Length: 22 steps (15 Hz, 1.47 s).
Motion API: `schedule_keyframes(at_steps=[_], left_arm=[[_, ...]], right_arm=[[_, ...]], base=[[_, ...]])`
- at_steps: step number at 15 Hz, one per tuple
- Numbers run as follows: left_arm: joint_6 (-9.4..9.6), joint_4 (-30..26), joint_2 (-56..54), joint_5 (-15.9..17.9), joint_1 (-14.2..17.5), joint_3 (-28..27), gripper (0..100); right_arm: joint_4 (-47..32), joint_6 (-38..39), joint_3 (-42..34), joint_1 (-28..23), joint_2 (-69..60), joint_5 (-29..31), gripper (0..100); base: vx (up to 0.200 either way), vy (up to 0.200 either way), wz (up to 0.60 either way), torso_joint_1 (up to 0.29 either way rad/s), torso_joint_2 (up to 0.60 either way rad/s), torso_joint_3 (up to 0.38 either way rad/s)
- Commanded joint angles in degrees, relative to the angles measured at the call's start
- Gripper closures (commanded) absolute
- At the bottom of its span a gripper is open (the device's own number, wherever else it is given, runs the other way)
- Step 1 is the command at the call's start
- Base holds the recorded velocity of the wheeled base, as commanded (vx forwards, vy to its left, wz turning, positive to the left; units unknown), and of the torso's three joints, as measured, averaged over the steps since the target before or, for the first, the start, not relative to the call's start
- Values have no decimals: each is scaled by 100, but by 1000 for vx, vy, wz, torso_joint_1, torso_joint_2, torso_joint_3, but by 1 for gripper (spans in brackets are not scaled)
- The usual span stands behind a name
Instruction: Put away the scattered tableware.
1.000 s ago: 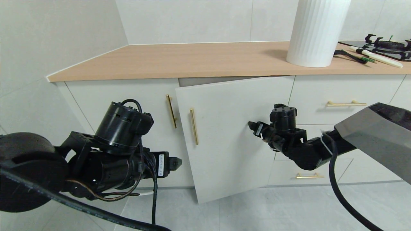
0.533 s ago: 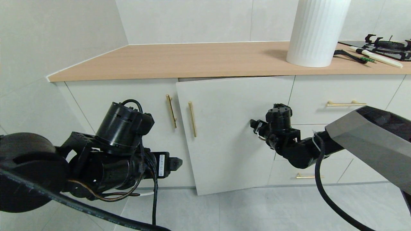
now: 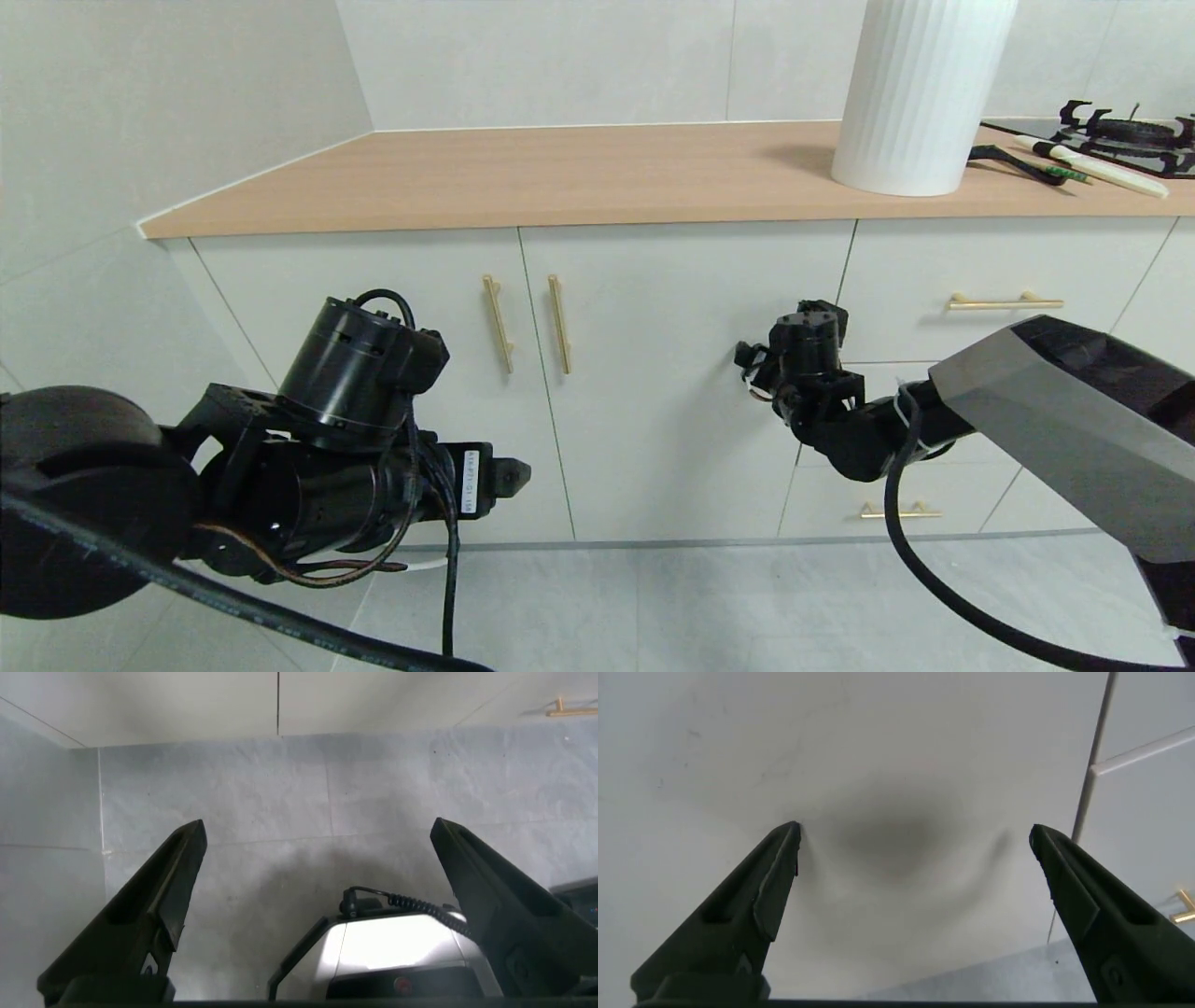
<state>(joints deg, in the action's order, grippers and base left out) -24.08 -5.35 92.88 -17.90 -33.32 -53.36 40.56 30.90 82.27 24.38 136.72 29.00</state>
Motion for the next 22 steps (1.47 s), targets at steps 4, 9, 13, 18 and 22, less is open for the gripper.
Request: schedule_keyframes(at_steps=[4,9,13,18,22], left_arm=[[-1,-1,2,-3,1,1,0],[-1,-1,2,-3,1,-8,0],[-1,8,-262,-74,1,-17,0],[465,8,-1264,-636,18,159,0],[1274,17,-2916,-1234,387,924,0]], right_arm=[[5,12,-177,5,-154,-61,0],[-48,-172,-2321,111,-1824,-2338,0],[-118,-708,-2664,102,-2378,-2452,0],[-74,-1543,-3534,76,-4057,-1828,0],[-83,-2018,-5072,-100,-6016,-1538,0]], base=[[0,0,0,0,0,0],[0,0,0,0,0,0],[0,0,0,0,0,0],[0,0,0,0,0,0],[0,0,0,0,0,0]])
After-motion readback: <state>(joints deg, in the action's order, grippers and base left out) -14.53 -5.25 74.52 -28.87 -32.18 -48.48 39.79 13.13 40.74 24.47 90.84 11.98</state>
